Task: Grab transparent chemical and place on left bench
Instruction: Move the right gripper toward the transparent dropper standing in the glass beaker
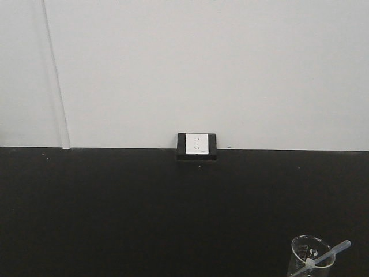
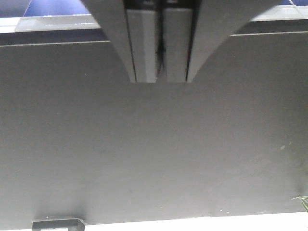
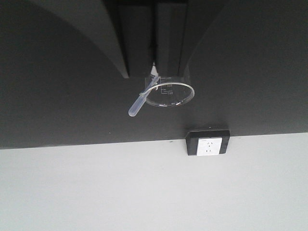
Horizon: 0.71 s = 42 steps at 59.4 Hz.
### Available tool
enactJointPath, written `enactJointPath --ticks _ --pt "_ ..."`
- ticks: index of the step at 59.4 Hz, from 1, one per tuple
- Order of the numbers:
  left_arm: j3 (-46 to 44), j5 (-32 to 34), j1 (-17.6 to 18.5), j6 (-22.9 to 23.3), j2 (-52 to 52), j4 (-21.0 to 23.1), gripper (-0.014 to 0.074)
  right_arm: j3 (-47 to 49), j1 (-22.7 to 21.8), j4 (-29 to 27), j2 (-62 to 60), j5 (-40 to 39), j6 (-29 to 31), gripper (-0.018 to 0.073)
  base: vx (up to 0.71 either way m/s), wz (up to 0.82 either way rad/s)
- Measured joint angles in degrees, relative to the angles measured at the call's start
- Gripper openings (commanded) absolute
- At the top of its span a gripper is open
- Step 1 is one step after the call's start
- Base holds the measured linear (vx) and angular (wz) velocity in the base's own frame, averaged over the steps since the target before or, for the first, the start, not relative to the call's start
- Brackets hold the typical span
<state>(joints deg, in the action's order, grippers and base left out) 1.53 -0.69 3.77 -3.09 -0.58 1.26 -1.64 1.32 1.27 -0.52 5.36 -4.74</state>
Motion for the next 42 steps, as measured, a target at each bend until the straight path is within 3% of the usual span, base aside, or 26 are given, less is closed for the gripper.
enactJointPath --ticks 15,26,33,42 --pt "0.0 0.0 0.0 0.0 0.0 0.0 -0.0003 -0.1 0.0 0.0 0.0 -0.5 0.0 -0.0008 0.00 0.00" --pt "0.0 0.0 0.0 0.0 0.0 0.0 -0.0003 0.6 0.0 -0.9 0.0 -6.9 -0.1 -0.0008 0.00 0.00" --pt "0.0 0.0 0.0 0.0 0.0 0.0 -0.0003 5.5 0.0 -1.3 1.2 -7.4 -0.1 -0.0008 0.00 0.00" --pt "0.0 0.0 0.0 0.0 0.0 0.0 -0.0003 14.6 0.0 -1.3 11.7 -8.2 -0.1 -0.0008 0.00 0.00"
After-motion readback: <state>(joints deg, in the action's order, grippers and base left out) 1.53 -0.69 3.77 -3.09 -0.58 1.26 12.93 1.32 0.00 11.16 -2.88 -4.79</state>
